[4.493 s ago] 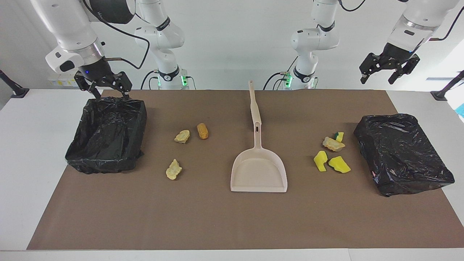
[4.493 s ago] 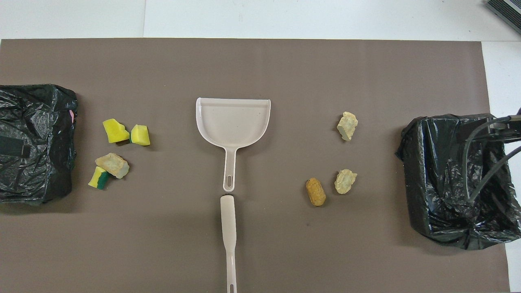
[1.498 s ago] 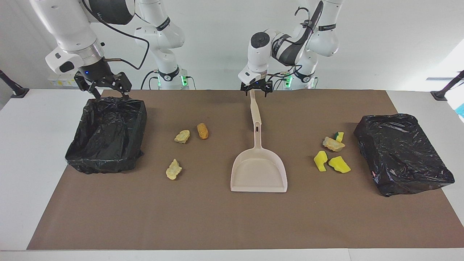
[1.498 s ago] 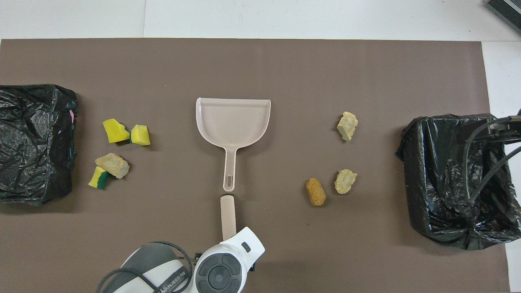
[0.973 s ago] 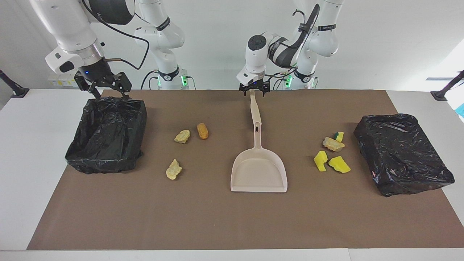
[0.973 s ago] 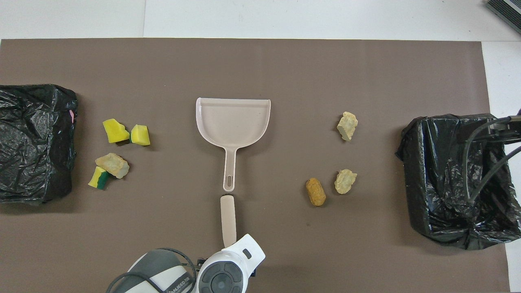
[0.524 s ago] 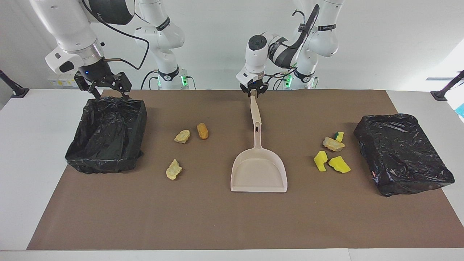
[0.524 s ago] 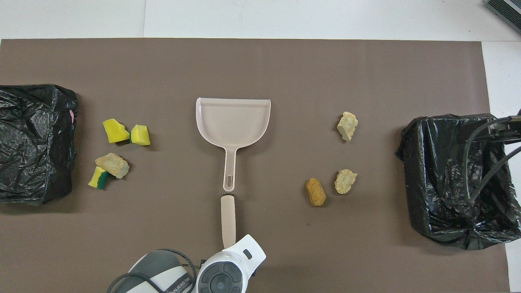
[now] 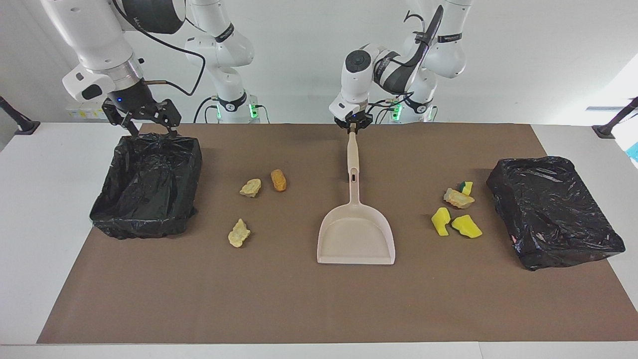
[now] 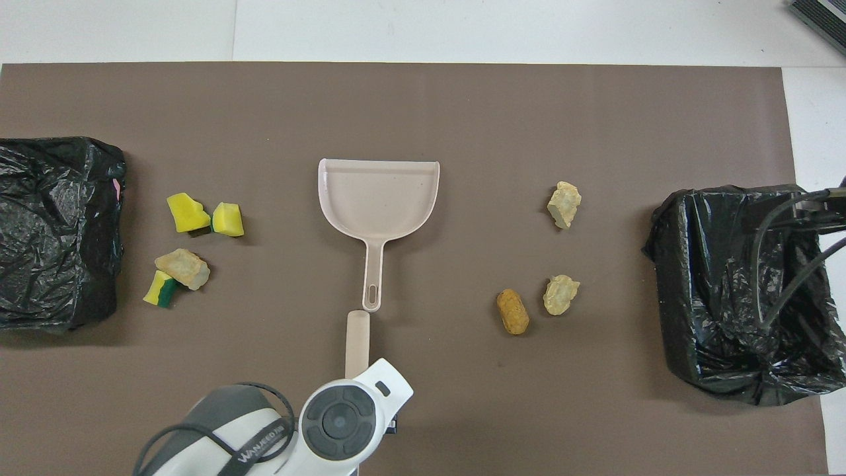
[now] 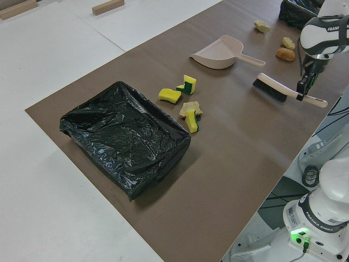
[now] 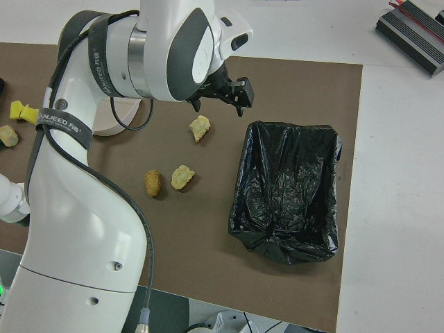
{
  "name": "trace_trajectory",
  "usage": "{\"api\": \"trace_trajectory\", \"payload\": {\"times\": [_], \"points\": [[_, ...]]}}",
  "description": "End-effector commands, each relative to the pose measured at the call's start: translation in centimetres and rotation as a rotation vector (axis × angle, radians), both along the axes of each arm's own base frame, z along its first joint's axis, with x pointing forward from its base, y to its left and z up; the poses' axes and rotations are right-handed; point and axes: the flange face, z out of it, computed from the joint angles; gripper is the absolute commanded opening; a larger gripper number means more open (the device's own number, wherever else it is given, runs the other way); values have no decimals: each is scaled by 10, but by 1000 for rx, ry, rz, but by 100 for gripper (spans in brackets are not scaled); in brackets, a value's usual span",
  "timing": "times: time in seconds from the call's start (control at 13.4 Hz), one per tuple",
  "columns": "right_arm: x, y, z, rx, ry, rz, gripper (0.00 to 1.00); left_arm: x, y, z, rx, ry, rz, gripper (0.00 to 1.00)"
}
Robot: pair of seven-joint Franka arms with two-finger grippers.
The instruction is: Sweep and dump trash in bin
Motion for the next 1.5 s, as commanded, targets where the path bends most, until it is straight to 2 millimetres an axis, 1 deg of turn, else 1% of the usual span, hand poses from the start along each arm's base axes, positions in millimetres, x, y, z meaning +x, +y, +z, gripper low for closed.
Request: {"api": "trace_trajectory", "payload": {"times": [0.0, 0.07, 0.15, 0.22, 0.3, 0.37, 0.52, 0.6, 0.67, 0.75, 0.9, 0.97, 1.05, 1.12, 1.2, 1.27, 1.35, 1.42], "points": [[-8, 11, -8, 23, 17, 13, 100, 38, 41, 60, 2, 70, 50, 0], [-2, 35, -12, 36, -19, 43, 100, 47, 63, 81, -1, 77, 65, 0], [2, 57, -19, 62, -35, 58, 100, 56, 81, 97, 20, 79, 89, 0], [3, 78, -30, 71, -36, 45, 100, 68, 100, 112, 62, 67, 97, 0], [7, 101, -40, 72, -44, 24, 100, 81, 118, 118, 85, 72, 78, 0], [13, 126, -50, 78, -54, 8, 100, 96, 140, 117, 85, 80, 76, 0], [18, 184, -67, 92, -84, -53, 100, 132, 199, 113, 72, 72, 69, 0], [19, 217, -81, 98, -87, -93, 100, 147, 234, 111, 50, 76, 91, 0], [18, 250, -94, 102, -96, -133, 100, 158, 266, 108, 30, 78, 106, 0], [18, 278, -106, 101, -113, -155, 100, 164, 285, 102, 31, 90, 91, 0], [13, 326, -126, 123, -144, -171, 100, 175, 306, 87, 85, 108, 102, 0], [8, 350, -137, 113, -150, -167, 100, 179, 318, 82, 108, 109, 111, 0], [-3, 382, -153, 89, -166, -152, 100, 181, 327, 75, 112, 111, 125, 0], [-8, 403, -161, 84, -196, -167, 100, 181, 328, 65, 111, 114, 125, 0], [-9, 418, -175, 85, -202, -185, 100, 177, 328, 49, 111, 127, 123, 0], [-16, 439, -191, 85, -202, -176, 100, 173, 328, 41, 107, 120, 120, 0], [-23, 461, -213, 67, -211, -162, 100, 171, 328, 35, 108, 121, 118, 0], [-22, 477, -217, 72, -242, -150, 100, 170, 328, 31, 107, 121, 117, 0]]}}
